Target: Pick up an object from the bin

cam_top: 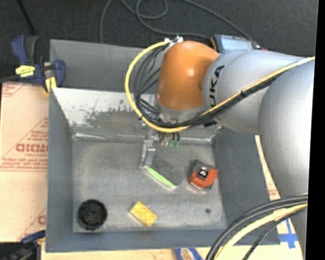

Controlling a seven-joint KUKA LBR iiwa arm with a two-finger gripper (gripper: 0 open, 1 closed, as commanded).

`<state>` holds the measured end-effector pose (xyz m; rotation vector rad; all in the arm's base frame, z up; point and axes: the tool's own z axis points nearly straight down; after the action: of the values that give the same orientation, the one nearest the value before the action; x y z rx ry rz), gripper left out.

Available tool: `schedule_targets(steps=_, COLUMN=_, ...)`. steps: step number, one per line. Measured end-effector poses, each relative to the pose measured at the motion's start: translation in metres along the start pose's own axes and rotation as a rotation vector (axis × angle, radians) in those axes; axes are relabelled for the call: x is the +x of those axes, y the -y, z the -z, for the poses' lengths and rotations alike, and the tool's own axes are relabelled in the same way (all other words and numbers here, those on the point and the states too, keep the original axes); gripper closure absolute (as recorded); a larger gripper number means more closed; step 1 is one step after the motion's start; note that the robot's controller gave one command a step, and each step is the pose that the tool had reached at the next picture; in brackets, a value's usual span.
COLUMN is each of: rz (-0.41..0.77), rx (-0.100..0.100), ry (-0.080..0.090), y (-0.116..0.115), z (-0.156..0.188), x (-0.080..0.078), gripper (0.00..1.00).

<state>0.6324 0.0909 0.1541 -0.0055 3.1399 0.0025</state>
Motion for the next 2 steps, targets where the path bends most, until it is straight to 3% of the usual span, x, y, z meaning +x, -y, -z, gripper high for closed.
schedule_targets(steps=1, rz=-0.117, rx=0.000, ry=0.005, y=0.047, z=-0.058, x=0.010, gripper=0.00)
schedule_targets(steps=2, rz=-0.155, rx=0.002, ry=-0.005, y=0.063, z=-0.068, x=0.025, gripper=0.00)
